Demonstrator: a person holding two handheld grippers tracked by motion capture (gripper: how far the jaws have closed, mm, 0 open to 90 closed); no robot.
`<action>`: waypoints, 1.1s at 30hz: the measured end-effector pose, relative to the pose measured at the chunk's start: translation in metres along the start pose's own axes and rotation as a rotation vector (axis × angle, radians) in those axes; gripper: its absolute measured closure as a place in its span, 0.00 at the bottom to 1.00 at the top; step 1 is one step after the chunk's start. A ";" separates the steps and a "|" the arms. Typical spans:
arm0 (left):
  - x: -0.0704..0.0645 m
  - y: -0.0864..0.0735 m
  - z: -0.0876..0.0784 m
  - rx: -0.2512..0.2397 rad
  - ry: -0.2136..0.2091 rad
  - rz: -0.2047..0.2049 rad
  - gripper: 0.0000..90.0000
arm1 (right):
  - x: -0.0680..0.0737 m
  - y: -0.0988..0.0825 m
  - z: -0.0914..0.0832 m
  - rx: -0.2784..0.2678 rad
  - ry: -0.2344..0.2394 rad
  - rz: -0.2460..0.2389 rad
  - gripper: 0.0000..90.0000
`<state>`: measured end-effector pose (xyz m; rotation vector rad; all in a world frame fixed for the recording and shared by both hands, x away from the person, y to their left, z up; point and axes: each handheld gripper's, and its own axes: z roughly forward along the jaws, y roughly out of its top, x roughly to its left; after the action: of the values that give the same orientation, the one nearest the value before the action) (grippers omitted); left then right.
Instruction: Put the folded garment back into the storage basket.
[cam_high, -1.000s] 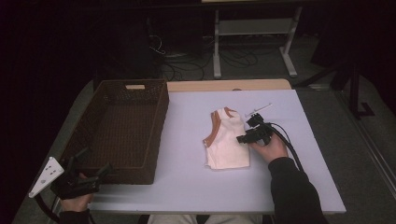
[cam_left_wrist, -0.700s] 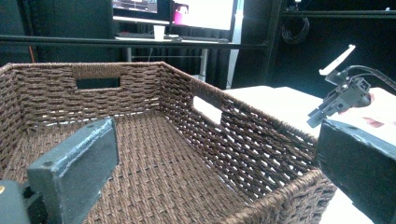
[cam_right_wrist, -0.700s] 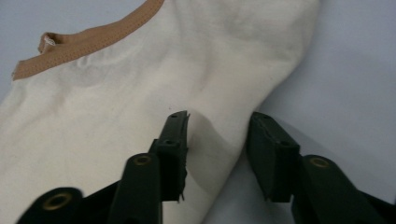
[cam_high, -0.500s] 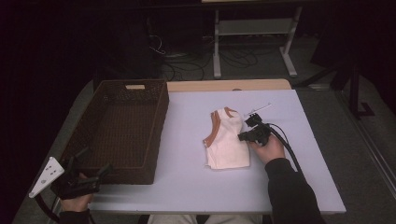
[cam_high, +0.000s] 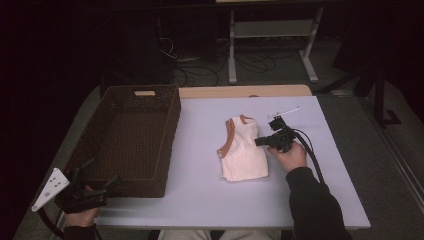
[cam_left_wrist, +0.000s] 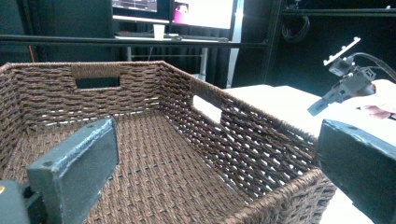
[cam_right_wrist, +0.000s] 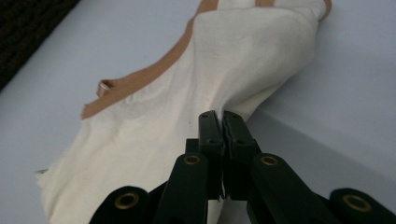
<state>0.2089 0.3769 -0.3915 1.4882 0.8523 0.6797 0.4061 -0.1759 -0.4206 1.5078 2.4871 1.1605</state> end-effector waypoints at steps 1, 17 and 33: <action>0.000 0.000 0.000 0.000 0.000 0.000 0.00 | 0.000 0.000 0.000 0.000 0.000 0.000 0.96; 0.000 0.000 0.001 0.002 -0.001 0.002 0.00 | 0.009 0.018 -0.013 -0.033 0.009 -0.004 0.96; 0.000 0.000 0.000 -0.003 -0.007 -0.004 0.00 | 0.024 0.037 -0.032 -0.044 -0.016 -0.044 0.96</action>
<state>0.2092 0.3771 -0.3911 1.4849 0.8482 0.6729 0.4095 -0.1661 -0.3674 1.4389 2.4543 1.1835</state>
